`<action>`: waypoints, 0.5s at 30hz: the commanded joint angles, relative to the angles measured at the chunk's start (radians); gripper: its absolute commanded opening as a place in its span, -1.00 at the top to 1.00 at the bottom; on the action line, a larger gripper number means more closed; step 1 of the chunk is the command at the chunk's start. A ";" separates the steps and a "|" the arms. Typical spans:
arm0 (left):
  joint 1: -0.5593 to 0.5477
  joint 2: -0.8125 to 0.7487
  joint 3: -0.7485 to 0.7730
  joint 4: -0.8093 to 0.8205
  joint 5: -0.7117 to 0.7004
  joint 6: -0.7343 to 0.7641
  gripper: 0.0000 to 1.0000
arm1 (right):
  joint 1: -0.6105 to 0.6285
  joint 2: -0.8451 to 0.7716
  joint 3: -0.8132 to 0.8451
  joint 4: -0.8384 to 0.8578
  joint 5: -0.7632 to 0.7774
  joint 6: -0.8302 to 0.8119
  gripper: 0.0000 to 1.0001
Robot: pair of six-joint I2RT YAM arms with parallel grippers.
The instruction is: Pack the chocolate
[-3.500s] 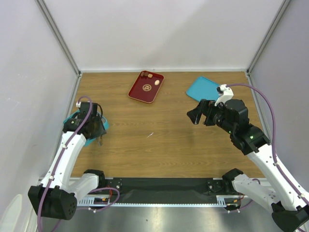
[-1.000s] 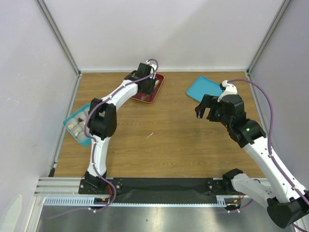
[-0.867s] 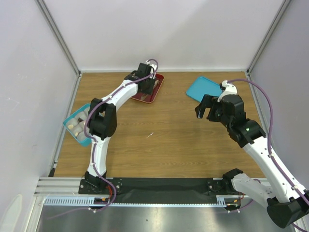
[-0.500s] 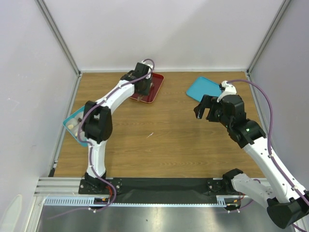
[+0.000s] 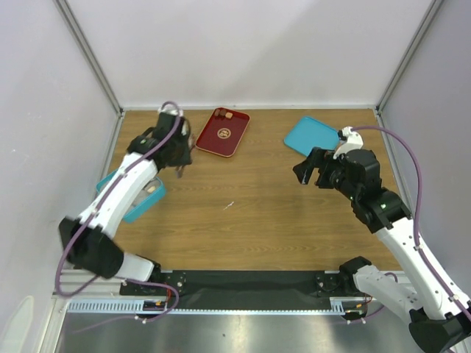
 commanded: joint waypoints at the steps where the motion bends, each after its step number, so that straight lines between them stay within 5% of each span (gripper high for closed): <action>1: 0.040 -0.167 -0.076 -0.075 -0.052 -0.100 0.42 | 0.000 -0.031 -0.026 0.056 -0.072 0.021 -0.99; 15: 0.155 -0.474 -0.256 -0.264 -0.070 -0.188 0.41 | 0.130 -0.014 -0.011 0.063 -0.023 -0.020 -0.99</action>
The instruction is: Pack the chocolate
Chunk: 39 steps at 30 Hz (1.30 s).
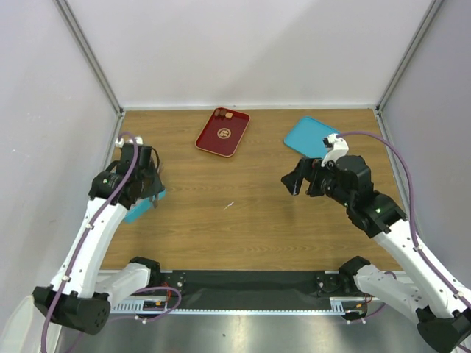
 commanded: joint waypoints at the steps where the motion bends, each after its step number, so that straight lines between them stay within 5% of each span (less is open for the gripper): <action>1: 0.035 -0.033 -0.023 -0.043 -0.013 -0.041 0.42 | 0.037 0.014 0.037 0.038 0.034 -0.027 -0.99; 16: 0.151 -0.179 -0.170 -0.079 -0.055 -0.078 0.39 | 0.126 0.066 0.072 -0.004 0.118 -0.067 -0.99; 39: 0.202 -0.184 -0.244 -0.040 -0.039 -0.047 0.32 | 0.124 0.068 0.088 -0.007 0.144 -0.074 -0.99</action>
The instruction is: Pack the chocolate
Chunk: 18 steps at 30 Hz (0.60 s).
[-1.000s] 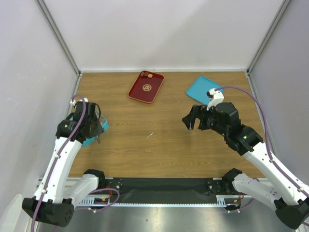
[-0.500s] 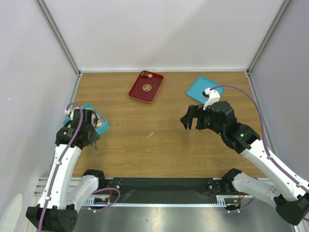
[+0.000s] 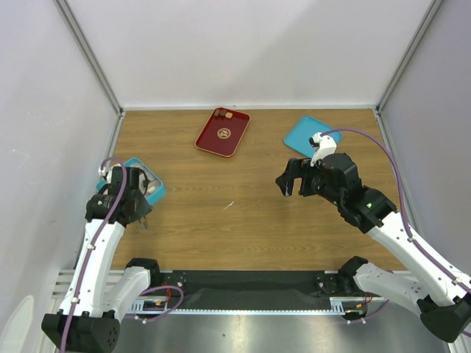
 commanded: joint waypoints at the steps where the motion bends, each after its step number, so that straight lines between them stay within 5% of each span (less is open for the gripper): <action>1: 0.012 -0.013 -0.009 0.027 0.002 0.010 0.31 | 0.002 -0.013 0.040 0.016 0.018 -0.013 -0.99; 18: 0.012 -0.013 0.000 0.001 0.013 0.007 0.21 | 0.004 -0.025 0.032 0.022 0.026 -0.021 -0.99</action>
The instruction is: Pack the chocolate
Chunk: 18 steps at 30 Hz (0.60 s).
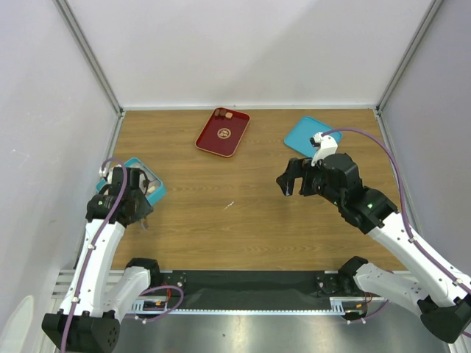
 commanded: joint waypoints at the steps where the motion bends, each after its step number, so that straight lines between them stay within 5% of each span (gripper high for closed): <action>1: 0.009 -0.012 0.013 0.000 0.004 0.006 0.21 | 0.004 -0.020 0.031 0.024 0.014 -0.018 -0.99; 14: 0.011 0.017 0.078 -0.028 -0.035 0.022 0.10 | 0.001 -0.023 0.037 0.017 0.023 -0.022 -0.99; 18: 0.009 0.038 0.202 0.014 0.016 0.062 0.13 | -0.002 -0.026 0.040 0.013 0.028 -0.024 -0.99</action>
